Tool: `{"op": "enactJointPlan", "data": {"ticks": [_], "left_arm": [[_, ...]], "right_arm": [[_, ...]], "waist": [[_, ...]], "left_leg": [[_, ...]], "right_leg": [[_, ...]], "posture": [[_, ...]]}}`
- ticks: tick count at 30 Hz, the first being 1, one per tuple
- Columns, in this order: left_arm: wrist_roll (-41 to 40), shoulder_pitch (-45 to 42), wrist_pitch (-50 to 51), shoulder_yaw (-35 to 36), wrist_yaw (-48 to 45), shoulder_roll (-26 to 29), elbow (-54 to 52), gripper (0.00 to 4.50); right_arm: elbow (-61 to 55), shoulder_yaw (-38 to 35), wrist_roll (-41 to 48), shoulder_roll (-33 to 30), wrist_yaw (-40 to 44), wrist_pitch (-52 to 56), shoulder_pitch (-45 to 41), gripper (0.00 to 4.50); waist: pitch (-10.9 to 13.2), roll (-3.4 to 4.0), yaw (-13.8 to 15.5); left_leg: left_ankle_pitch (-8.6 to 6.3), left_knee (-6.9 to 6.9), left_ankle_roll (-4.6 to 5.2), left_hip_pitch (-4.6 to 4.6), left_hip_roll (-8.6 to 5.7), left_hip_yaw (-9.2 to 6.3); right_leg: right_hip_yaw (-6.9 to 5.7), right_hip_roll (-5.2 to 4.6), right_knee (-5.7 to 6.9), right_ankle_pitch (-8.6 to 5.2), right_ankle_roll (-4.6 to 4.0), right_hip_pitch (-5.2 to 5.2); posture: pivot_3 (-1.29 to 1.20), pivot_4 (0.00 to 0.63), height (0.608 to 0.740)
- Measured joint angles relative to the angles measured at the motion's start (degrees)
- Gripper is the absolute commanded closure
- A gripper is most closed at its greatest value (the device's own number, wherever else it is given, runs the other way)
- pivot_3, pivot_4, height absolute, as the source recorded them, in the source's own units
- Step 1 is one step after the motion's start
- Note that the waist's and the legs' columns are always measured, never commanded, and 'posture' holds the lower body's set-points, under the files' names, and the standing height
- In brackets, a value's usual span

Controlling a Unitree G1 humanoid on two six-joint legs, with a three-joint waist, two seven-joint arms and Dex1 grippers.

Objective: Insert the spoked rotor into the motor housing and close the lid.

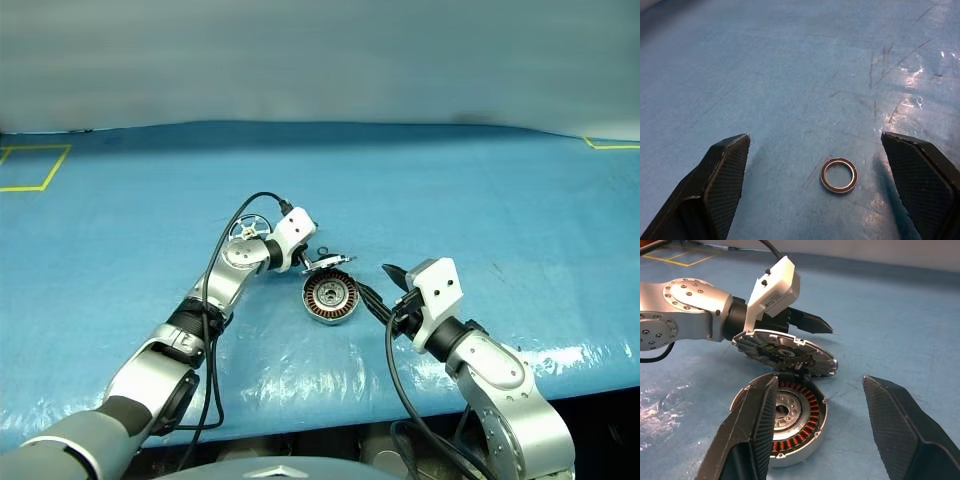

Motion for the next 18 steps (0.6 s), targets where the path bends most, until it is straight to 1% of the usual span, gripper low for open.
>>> {"op": "enactJointPlan", "data": {"ticks": [12,16,18], "left_arm": [[1.43,-0.10,0.84,-0.26,0.93,-1.01,1.38,0.00],[1.49,-0.11,1.45,0.38,3.66,-2.01,1.91,0.00],[1.58,-0.15,1.66,0.43,4.69,-2.21,2.18,0.40]], "right_arm": [[0.13,0.78,-0.16,-0.77,-1.15,-0.45,0.25,1.67],[0.64,1.57,-0.35,-1.03,-1.40,-0.48,0.00,1.67],[0.78,1.83,-0.49,-1.20,-1.56,-0.48,-0.09,1.66]], "waist": [[-0.02,-0.02,0.20],[-0.02,-0.02,0.20],[-0.02,-0.03,0.17]], "left_leg": [[-0.01,0.09,0.03,0.04,-0.01,-0.01],[-0.01,0.14,0.03,0.06,-0.01,-0.01],[-0.01,0.15,0.03,0.07,-0.01,-0.01]], "right_leg": [[-0.01,-0.02,0.02,0.01,0.03,0.07],[0.00,-0.03,0.03,0.03,0.06,0.10],[0.01,-0.02,0.04,0.03,0.09,0.11]], "posture": [[0.00,0.150,0.740],[0.00,0.150,0.740],[0.00,0.150,0.740]]}}
